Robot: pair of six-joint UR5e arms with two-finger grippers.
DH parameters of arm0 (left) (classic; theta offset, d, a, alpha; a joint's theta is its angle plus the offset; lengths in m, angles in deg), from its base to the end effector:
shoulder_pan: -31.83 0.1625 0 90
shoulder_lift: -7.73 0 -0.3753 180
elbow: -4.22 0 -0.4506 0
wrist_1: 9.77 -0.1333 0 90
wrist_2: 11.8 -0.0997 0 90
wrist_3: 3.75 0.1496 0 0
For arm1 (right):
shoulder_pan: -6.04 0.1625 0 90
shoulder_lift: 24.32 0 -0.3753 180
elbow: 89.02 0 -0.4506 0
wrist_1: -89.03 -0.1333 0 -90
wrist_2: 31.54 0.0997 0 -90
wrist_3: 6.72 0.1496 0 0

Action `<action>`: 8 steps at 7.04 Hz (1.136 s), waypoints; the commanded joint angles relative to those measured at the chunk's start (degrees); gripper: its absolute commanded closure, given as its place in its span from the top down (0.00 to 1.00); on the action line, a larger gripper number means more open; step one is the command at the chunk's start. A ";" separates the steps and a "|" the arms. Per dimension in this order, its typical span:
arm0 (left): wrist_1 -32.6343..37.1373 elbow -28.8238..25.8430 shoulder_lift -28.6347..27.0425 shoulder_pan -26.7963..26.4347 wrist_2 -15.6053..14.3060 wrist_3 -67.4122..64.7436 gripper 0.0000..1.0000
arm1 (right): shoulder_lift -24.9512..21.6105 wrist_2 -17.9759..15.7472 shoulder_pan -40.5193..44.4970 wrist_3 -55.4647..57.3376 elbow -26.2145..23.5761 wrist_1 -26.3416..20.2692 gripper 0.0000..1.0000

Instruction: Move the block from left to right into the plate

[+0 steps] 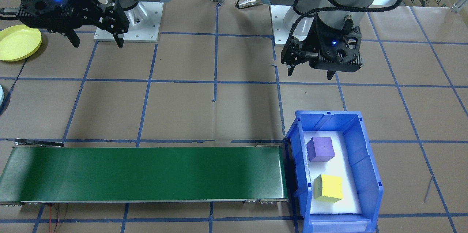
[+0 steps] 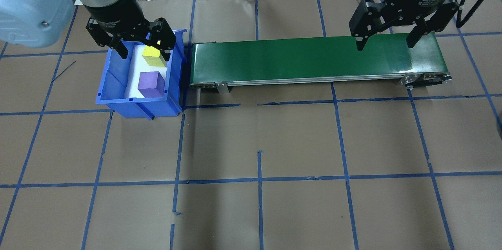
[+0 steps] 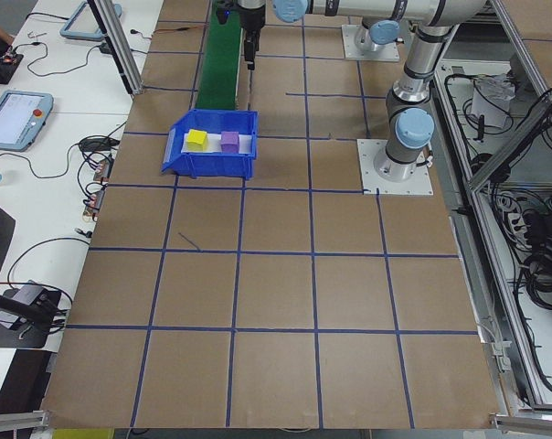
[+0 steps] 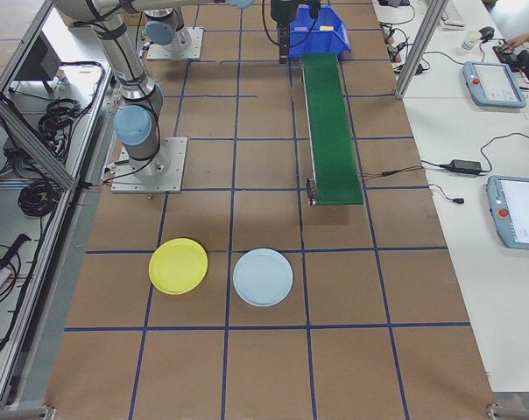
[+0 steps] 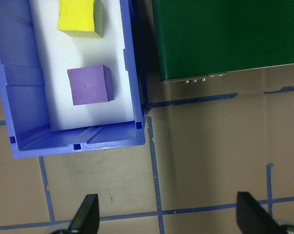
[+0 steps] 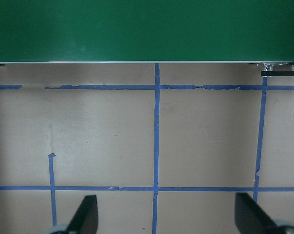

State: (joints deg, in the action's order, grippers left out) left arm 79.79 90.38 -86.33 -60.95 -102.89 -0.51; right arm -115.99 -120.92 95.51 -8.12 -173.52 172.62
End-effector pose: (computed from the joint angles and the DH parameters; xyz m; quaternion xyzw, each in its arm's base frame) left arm -0.1583 -0.5704 0.3859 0.0525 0.9986 -0.0019 0.0095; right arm 0.1299 -0.5390 0.4456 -0.0076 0.9999 -0.0067 0.0053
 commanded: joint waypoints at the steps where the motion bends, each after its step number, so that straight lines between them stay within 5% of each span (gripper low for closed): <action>1: 0.00 0.41 -0.08 0.14 0.29 0.01 1.00 | 0.00 0.00 0.00 0.00 -0.05 0.00 1.00; 3: -1.14 -0.98 -0.42 2.06 0.47 1.66 1.00 | 0.00 0.00 0.00 0.00 -0.05 0.00 1.00; 5: -6.29 -0.13 -2.61 11.33 0.83 9.99 1.00 | 0.00 0.00 0.00 0.00 -0.05 0.00 1.00; 6: -13.47 0.32 -5.41 13.39 1.00 11.33 1.00 | 0.00 0.00 0.00 0.00 -0.05 0.00 1.00; 8: -15.91 0.50 -12.35 13.41 1.53 11.26 1.00 | 0.00 0.00 0.00 0.00 -0.05 0.00 1.00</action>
State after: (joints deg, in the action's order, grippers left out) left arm 65.60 90.74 -94.51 -47.94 -101.55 10.70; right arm -115.98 -120.92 95.52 -8.13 -173.57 172.62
